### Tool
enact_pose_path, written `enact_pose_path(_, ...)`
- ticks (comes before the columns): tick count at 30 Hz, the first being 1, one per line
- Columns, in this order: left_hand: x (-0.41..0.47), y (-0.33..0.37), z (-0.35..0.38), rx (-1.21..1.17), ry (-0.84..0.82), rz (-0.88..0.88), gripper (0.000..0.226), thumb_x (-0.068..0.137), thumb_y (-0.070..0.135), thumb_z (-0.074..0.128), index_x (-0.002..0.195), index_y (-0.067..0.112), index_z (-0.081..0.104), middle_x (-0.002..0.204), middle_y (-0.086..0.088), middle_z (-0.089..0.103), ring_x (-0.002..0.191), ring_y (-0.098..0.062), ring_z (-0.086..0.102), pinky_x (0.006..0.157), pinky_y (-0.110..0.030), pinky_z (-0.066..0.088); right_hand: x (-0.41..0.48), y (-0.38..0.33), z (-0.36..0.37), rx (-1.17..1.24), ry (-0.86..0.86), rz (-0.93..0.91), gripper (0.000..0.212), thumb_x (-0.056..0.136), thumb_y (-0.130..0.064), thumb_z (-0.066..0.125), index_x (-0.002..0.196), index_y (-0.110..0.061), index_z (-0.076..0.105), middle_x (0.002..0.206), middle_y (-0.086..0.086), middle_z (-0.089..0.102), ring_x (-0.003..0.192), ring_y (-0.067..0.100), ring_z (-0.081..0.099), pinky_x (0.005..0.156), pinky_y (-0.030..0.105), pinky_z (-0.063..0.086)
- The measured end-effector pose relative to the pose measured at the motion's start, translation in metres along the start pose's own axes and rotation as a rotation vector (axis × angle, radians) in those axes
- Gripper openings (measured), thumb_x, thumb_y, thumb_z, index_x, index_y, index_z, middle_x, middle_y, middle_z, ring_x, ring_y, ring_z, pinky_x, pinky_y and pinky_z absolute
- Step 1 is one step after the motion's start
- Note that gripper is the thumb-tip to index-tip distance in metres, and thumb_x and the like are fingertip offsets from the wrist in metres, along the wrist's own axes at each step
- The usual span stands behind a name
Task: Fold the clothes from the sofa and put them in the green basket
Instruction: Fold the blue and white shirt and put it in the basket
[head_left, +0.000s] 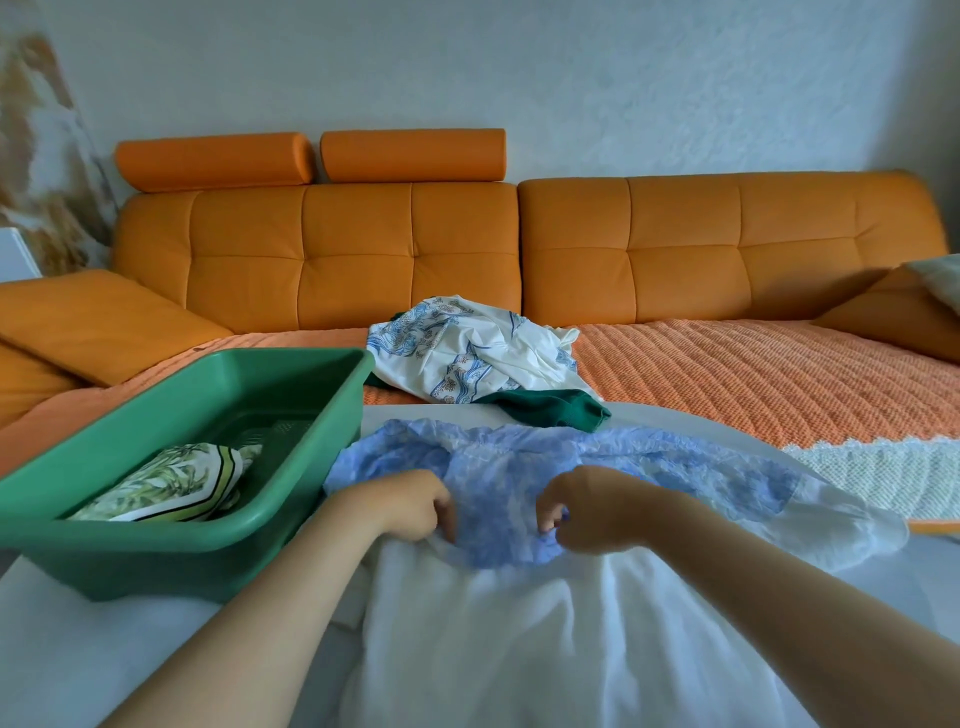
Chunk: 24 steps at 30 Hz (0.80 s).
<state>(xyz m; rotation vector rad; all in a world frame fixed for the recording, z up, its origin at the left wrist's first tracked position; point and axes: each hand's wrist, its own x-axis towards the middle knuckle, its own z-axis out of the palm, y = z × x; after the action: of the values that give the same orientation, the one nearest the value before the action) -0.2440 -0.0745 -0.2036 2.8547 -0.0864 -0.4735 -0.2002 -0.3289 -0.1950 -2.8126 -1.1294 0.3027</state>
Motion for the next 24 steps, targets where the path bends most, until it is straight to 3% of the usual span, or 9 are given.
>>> enact_pose_path(3,0.003,0.007,-0.008,-0.134,0.388,-0.098,0.045,0.086,0.004,0.039,0.068,0.034,0.068,0.1,0.012,0.065,0.088,-0.011,0.061,0.064,-0.024,0.046,0.006,-0.001,-0.012,0.026,0.294,0.136,0.023,0.088,-0.018,0.049,0.09,-0.026,0.071,0.093,-0.005,0.071,0.089,0.021,0.065,0.076,0.033,0.055)
enact_pose_path(6,0.015,0.01,-0.008,-0.227,0.665,-0.168,0.027,0.097,0.019,0.039,0.089,0.029,0.063,0.111,-0.001,0.052,0.095,-0.022,0.054,0.08,-0.031,0.044,0.012,0.002,-0.013,0.043,0.516,0.276,0.02,0.093,-0.022,0.046,0.105,-0.028,0.061,0.101,-0.004,0.064,0.085,0.023,0.06,0.061,0.031,0.042)
enact_pose_path(9,0.029,0.009,-0.001,-0.149,0.61,-0.246,0.022,0.101,0.038,0.041,0.113,0.026,0.055,0.119,-0.009,0.052,0.103,-0.029,0.054,0.086,-0.038,0.048,0.023,0.011,-0.007,0.045,0.397,0.437,0.04,0.094,-0.028,0.045,0.133,-0.029,0.043,0.11,0.001,0.057,0.085,0.024,0.06,0.058,0.03,0.04)
enact_pose_path(12,0.044,0.009,-0.005,0.007,0.522,-0.251,0.047,0.101,0.049,0.032,0.145,0.033,0.032,0.107,-0.007,0.062,0.098,-0.029,0.057,0.074,-0.038,0.046,0.036,0.022,-0.009,0.148,0.383,0.57,0.057,0.095,-0.037,0.032,0.15,-0.035,0.019,0.088,0.001,0.06,0.07,0.022,0.061,0.055,0.029,0.041)
enact_pose_path(14,0.055,0.01,-0.013,0.063,0.461,-0.239,0.059,0.098,0.056,0.031,0.153,0.04,0.017,0.105,-0.004,0.067,0.094,-0.028,0.061,0.072,-0.037,0.044,0.044,0.031,-0.012,0.145,0.353,0.59,0.062,0.096,-0.055,0.029,0.154,-0.041,0.011,0.086,-0.002,0.064,0.065,0.018,0.061,0.055,0.028,0.044)
enact_pose_path(16,0.066,0.012,-0.02,-0.053,0.363,-0.195,0.066,0.094,0.055,0.045,0.154,0.045,0.019,0.132,-0.001,0.062,0.113,-0.028,0.06,0.085,-0.037,0.047,0.052,0.038,-0.013,0.117,0.287,0.527,0.064,0.093,-0.063,0.039,0.153,-0.043,0.023,0.108,-0.005,0.068,0.077,0.017,0.064,0.059,0.027,0.045)
enact_pose_path(18,0.077,0.01,-0.022,-0.255,0.337,-0.119,0.061,0.091,0.032,0.06,0.148,0.042,0.04,0.142,-0.001,0.056,0.126,-0.026,0.055,0.1,-0.036,0.047,0.063,0.049,-0.011,0.181,0.281,0.458,0.047,0.094,-0.044,0.052,0.141,-0.04,0.049,0.119,-0.008,0.066,0.093,0.017,0.064,0.064,0.025,0.044)
enact_pose_path(21,0.097,0.003,-0.024,-0.532,0.588,-0.061,0.042,0.09,0.004,0.058,0.123,0.027,0.07,0.127,-0.001,0.067,0.117,-0.021,0.061,0.091,-0.025,0.048,0.078,0.069,-0.011,0.424,0.486,0.449,0.026,0.091,-0.016,0.053,0.105,-0.028,0.071,0.089,-0.002,0.066,0.077,0.022,0.061,0.059,0.026,0.043)
enact_pose_path(24,0.112,0.004,-0.025,-0.662,0.819,-0.066,0.035,0.092,0.001,0.06,0.113,0.023,0.075,0.118,0.0,0.07,0.099,-0.012,0.062,0.077,-0.014,0.044,0.091,0.079,-0.013,0.545,0.698,0.478,0.036,0.096,-0.009,0.047,0.124,-0.016,0.069,0.1,0.007,0.07,0.07,0.022,0.06,0.062,0.032,0.051)
